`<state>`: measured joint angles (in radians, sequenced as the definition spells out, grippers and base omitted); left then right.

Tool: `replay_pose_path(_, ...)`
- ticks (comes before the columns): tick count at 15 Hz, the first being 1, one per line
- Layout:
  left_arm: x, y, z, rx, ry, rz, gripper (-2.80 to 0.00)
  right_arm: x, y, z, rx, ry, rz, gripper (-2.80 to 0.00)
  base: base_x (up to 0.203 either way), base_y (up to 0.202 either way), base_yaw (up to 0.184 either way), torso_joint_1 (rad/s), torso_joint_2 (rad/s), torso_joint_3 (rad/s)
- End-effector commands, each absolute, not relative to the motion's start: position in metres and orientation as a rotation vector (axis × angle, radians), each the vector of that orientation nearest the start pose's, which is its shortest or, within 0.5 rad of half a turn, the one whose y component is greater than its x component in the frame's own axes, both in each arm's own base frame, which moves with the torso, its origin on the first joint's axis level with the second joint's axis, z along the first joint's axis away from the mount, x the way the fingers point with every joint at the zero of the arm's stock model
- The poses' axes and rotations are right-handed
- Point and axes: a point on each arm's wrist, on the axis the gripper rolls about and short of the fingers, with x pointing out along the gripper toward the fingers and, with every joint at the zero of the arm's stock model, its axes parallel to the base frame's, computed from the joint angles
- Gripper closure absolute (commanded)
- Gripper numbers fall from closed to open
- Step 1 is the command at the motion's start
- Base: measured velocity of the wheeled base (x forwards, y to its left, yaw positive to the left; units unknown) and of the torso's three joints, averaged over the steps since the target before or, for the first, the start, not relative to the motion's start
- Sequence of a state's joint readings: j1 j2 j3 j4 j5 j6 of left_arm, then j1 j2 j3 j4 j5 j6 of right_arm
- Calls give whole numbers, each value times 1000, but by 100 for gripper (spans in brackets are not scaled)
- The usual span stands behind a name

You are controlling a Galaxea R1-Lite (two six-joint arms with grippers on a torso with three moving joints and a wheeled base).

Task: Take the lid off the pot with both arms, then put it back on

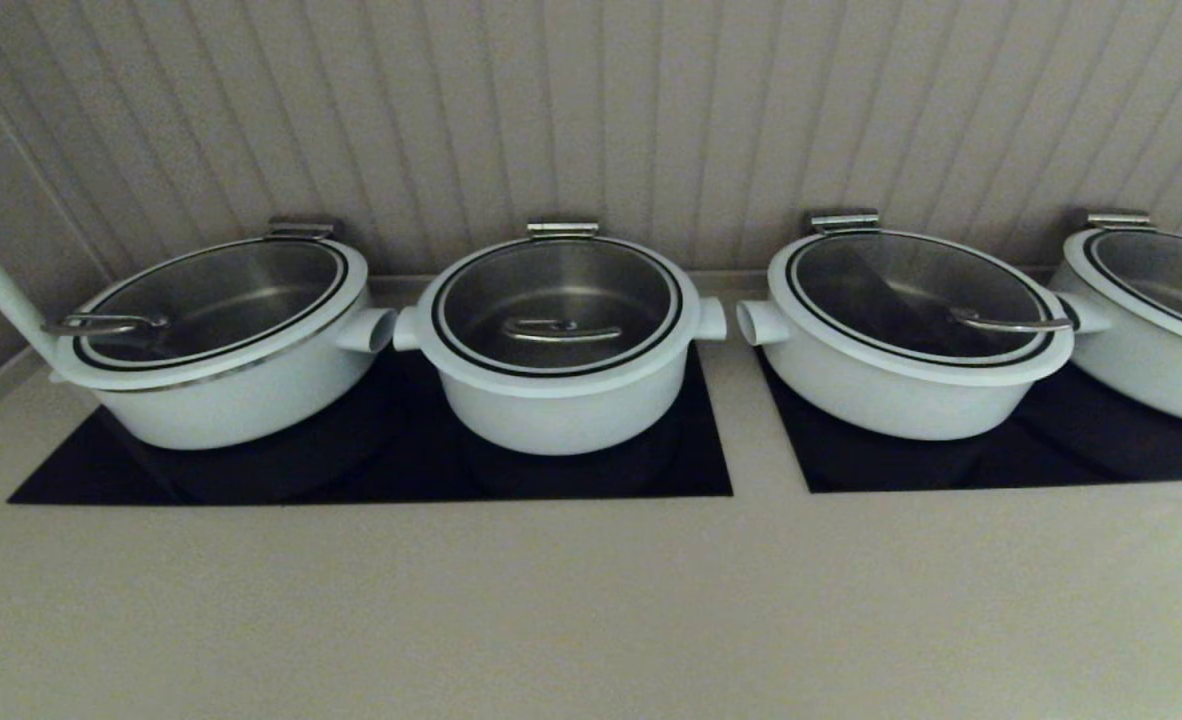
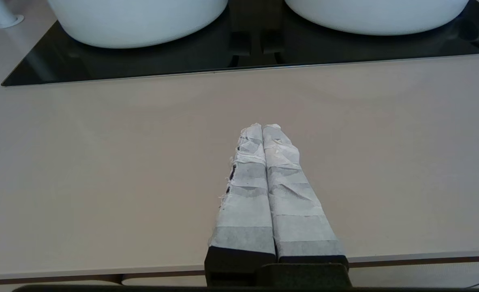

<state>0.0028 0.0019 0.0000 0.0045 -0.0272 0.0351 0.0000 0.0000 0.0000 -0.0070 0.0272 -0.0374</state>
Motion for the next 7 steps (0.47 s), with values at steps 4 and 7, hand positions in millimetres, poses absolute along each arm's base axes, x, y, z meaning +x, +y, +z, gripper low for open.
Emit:
replay_pose_path(4, -23, -1, 75, 35, 6, -25, 0, -23, 1, 76, -35, -5, 23, 0, 0, 0, 0, 0, 0, 0)
replay_pose_path(7, -23, -1, 75, 35, 6, -25, 0, -23, 1, 76, -35, -5, 24, 0, 0, 0, 0, 0, 0, 0)
